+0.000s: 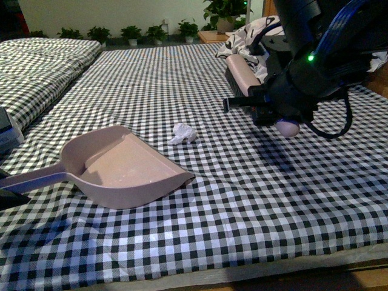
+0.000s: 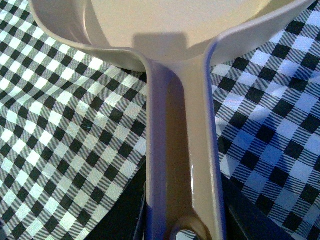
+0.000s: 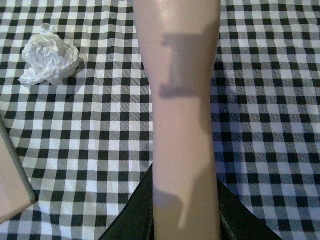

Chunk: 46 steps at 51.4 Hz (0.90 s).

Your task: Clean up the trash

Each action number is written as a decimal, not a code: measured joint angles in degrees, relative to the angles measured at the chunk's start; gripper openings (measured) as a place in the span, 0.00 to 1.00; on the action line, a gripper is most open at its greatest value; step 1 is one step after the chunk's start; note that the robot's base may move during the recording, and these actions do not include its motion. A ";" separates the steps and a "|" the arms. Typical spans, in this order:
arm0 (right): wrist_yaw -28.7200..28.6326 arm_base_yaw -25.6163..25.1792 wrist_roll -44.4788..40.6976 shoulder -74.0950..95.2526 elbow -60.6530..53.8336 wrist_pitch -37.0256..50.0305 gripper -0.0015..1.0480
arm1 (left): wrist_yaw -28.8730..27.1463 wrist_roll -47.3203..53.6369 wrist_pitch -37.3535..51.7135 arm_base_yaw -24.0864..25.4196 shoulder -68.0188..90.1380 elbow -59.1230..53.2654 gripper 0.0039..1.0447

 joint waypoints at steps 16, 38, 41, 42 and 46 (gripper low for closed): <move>2.64 2.36 -2.21 8.85 8.37 -2.38 0.18 | 0.00 0.04 0.00 0.00 0.00 0.00 0.26; 9.57 3.93 -4.70 15.78 17.75 -5.27 0.18 | 0.00 0.07 0.00 0.00 0.00 0.00 0.26; 10.78 3.93 -5.18 16.52 18.47 -5.92 0.18 | 0.00 0.07 0.00 0.00 0.00 0.00 0.26; 11.37 3.91 -5.53 16.85 18.73 -6.27 0.18 | 0.00 0.07 0.00 0.00 0.00 0.00 0.26; 12.55 3.87 -6.58 18.25 19.67 -8.07 0.18 | 0.00 0.09 0.00 0.00 0.00 0.00 0.26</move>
